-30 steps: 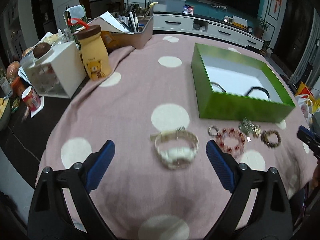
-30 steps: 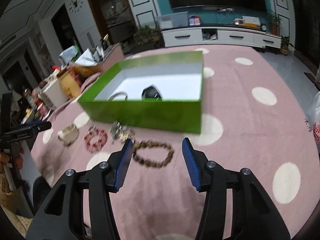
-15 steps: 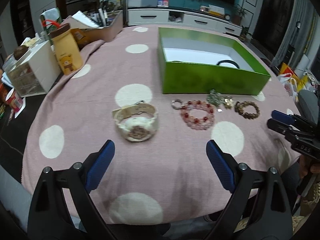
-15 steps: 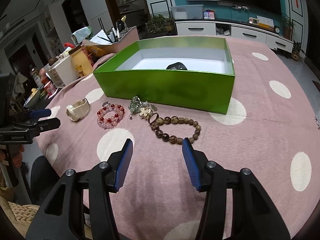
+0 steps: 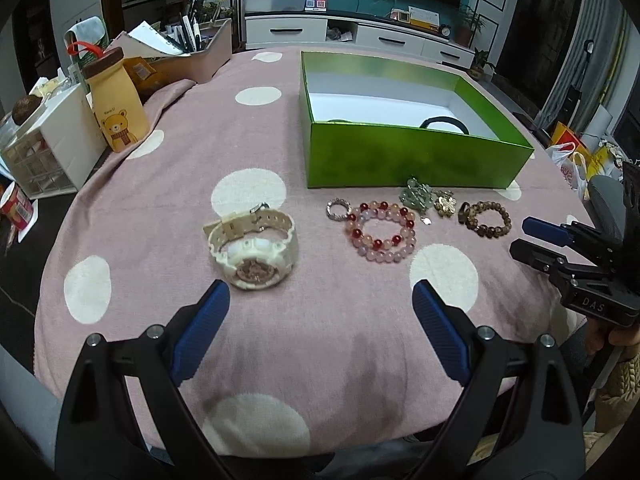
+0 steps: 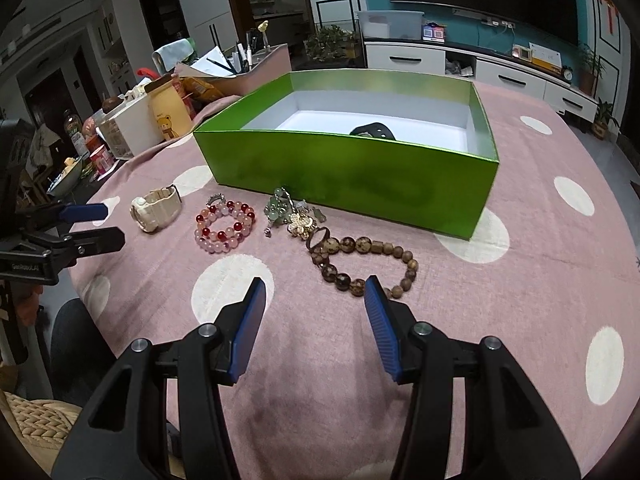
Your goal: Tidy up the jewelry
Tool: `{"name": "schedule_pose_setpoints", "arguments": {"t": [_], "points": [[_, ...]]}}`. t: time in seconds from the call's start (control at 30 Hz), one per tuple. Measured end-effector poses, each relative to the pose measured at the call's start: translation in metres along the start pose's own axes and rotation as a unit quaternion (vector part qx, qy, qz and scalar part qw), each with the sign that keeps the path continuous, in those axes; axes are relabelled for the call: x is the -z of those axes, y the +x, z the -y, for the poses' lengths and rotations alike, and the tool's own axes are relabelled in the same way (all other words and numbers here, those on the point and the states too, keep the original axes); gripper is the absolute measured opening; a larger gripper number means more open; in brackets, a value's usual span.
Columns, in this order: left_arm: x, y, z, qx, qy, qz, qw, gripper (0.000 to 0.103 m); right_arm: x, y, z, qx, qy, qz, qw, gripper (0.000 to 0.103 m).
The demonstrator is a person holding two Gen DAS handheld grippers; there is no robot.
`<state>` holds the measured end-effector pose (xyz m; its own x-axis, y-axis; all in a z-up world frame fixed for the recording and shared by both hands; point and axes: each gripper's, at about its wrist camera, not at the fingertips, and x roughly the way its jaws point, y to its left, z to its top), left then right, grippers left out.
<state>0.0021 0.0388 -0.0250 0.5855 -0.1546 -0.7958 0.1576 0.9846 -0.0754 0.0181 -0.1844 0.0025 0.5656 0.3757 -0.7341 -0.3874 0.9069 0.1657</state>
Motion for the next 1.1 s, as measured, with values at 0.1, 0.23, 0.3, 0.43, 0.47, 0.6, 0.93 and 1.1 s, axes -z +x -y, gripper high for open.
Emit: {"name": "schedule_pose_setpoints", "arguments": {"t": [0.1, 0.23, 0.3, 0.43, 0.47, 0.6, 0.93, 1.1], "points": [[-0.006, 0.005, 0.0, 0.0, 0.003, 0.003, 1.0, 0.094, -0.006, 0.005, -0.003, 0.001, -0.009, 0.002, 1.0, 0.052], [-0.016, 0.019, 0.002, -0.006, 0.021, -0.003, 0.9998, 0.091, -0.018, 0.02, -0.01, 0.006, -0.034, 0.002, 0.999, 0.052], [-0.02, 0.025, 0.003, -0.005, 0.032, -0.011, 0.9994, 0.084, -0.022, 0.028, -0.012, 0.009, -0.048, -0.001, 0.999, 0.051], [-0.029, 0.031, 0.003, -0.001, 0.056, -0.021, 0.9982, 0.076, -0.029, 0.047, -0.012, 0.012, -0.074, -0.016, 0.997, 0.043], [-0.031, 0.033, 0.003, 0.003, 0.062, -0.026, 0.9977, 0.075, -0.03, 0.051, -0.012, 0.01, -0.077, -0.021, 0.997, 0.042], [-0.035, 0.04, 0.002, 0.008, 0.084, -0.046, 0.9954, 0.064, -0.033, 0.062, -0.013, 0.008, -0.1, -0.035, 0.994, 0.037], [-0.038, 0.052, -0.005, 0.0, 0.121, -0.097, 0.9879, 0.02, -0.034, 0.073, -0.017, 0.011, -0.146, -0.046, 0.988, 0.005], [-0.031, 0.063, 0.007, -0.013, 0.159, -0.128, 0.9789, 0.017, -0.036, 0.065, -0.009, -0.001, -0.117, -0.026, 0.993, 0.005]]}}
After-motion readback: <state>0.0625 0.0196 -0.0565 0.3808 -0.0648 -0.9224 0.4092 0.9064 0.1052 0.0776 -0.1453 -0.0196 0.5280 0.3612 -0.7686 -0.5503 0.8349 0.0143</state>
